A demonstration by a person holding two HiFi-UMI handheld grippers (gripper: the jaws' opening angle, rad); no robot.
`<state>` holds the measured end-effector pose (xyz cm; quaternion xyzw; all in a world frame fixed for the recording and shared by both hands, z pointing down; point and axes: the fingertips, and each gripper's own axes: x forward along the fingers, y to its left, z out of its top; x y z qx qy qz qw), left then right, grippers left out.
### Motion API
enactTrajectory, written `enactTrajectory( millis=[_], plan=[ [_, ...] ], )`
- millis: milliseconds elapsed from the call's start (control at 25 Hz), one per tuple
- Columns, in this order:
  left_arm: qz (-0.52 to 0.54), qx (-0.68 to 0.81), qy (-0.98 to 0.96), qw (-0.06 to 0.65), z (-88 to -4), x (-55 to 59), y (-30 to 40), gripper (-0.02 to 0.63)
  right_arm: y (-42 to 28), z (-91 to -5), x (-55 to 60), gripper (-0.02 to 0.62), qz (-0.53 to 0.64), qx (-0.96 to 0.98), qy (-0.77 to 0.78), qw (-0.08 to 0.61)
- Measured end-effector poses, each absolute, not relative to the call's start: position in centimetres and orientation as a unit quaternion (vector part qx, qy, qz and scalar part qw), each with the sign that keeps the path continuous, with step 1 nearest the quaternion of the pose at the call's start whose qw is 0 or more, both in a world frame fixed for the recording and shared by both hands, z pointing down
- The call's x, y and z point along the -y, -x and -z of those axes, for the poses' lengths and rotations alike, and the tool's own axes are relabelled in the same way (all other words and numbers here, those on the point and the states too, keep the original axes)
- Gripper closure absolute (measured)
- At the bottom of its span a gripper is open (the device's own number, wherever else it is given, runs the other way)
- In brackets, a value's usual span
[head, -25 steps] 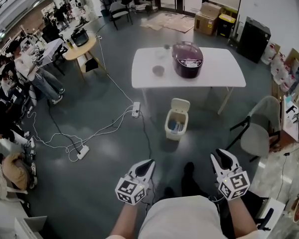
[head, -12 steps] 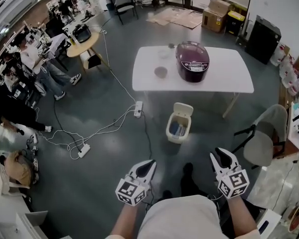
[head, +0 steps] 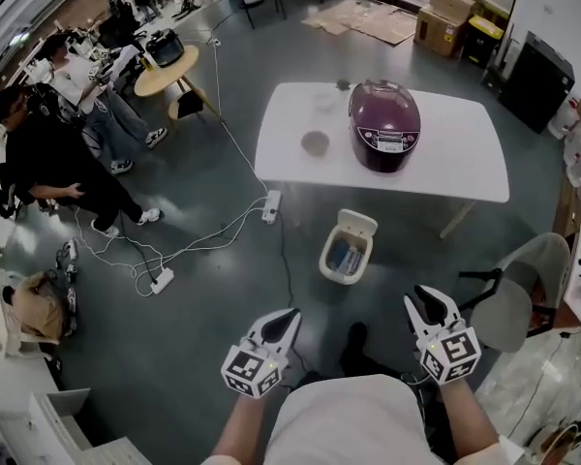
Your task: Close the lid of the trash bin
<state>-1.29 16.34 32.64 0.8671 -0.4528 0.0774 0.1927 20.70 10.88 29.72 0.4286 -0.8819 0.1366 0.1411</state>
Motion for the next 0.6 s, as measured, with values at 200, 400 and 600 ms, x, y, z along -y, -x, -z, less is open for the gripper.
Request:
enactTrajectory(
  millis=[200,400,600],
  plan=[
    [-0.077,0.473,-0.855,0.201,-32.9,-13.5,0.0,0.59,-21.7,-30.9,-7.0,0.48,-0.15,0.891,-0.403,0.147],
    [-0.075,0.499,-0.838,0.206,-33.4,-11.3,-0.3,0.589,-22.1,-32.1,-4.1,0.48,-0.158,0.897,-0.383,0.154],
    [-0.087,0.511,-0.829,0.212,-34.8,-9.1,0.2,0.59,-21.7,-33.7,-1.5,0.48,-0.159,0.9,-0.368,0.17]
  ],
)
